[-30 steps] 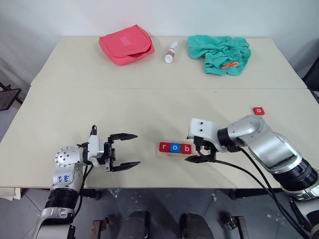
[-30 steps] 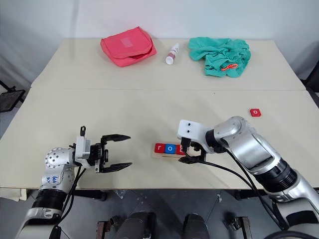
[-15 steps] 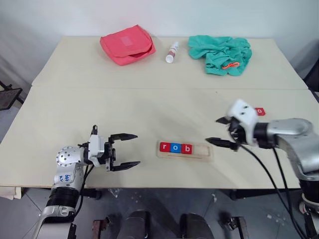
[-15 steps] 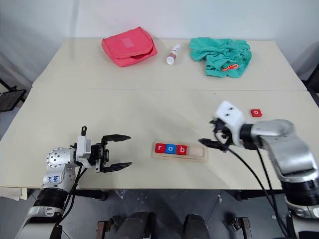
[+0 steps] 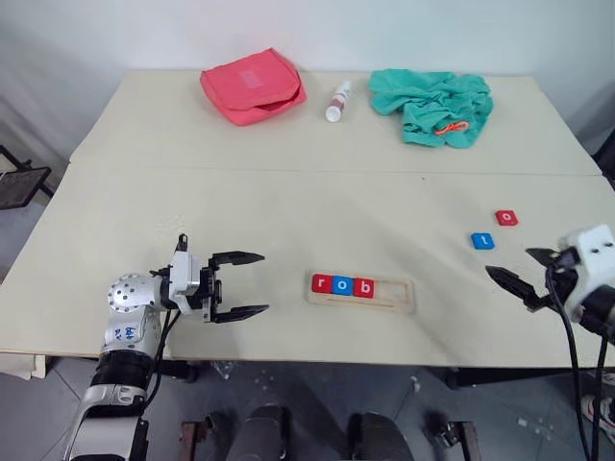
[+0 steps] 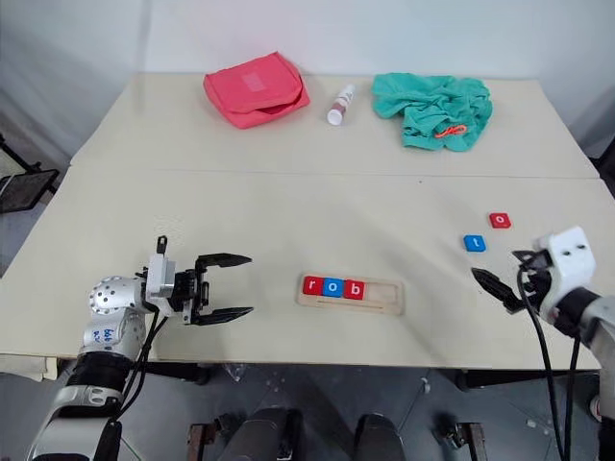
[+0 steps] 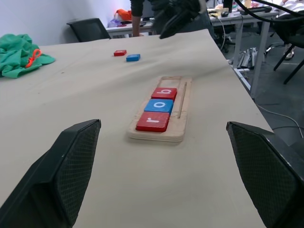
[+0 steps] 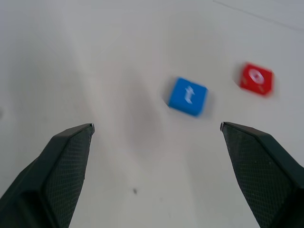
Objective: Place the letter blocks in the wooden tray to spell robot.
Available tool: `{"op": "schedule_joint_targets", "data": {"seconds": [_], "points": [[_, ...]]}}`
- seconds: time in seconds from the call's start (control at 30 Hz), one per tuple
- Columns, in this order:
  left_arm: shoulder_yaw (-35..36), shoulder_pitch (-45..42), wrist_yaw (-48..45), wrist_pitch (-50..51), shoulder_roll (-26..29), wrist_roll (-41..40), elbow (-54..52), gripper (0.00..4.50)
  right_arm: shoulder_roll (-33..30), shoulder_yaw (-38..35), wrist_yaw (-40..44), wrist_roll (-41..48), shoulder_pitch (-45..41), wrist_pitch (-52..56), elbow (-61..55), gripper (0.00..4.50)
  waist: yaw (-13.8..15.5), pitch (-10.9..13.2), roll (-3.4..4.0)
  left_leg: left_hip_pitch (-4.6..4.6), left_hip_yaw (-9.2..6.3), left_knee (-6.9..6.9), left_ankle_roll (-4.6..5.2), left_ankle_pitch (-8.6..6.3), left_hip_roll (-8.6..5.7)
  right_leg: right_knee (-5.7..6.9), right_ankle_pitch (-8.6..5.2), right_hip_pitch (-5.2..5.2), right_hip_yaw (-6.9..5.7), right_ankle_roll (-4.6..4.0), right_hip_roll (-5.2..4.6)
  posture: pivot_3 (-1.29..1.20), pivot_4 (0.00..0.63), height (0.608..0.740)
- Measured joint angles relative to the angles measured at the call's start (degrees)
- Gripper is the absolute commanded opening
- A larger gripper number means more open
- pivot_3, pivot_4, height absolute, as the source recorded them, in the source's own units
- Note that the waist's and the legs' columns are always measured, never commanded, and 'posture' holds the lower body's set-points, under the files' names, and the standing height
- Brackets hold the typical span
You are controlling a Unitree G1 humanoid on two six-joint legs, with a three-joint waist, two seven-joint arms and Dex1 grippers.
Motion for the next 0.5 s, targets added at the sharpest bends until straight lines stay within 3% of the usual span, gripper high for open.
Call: {"op": "schedule_joint_targets", "data": {"seconds": [0.2,0.5], "points": [[-0.01,-1.24,-0.94,-0.01,0.0,0.0,1.82,4.5,1.35,-4.55,-2.8,2.02,1.77,-1.87,-0.18,4.45,-0.04,0.0,0.0,0.05,0.01,0.0,0.0,0.0,0.04,0.0,0.0,0.02,0.01,0.0,0.03,0.0,0.15,0.74],[-0.01,-1.95,-1.56,-0.03,0.0,0.01,2.2,4.5,1.95,-5.39,-3.91,3.86,2.4,-4.99,0.03,4.45,-0.03,0.0,0.0,0.05,0.01,0.0,0.0,0.0,0.04,0.01,0.0,0.02,0.03,0.0,0.03,0.0,0.15,0.74]]}}
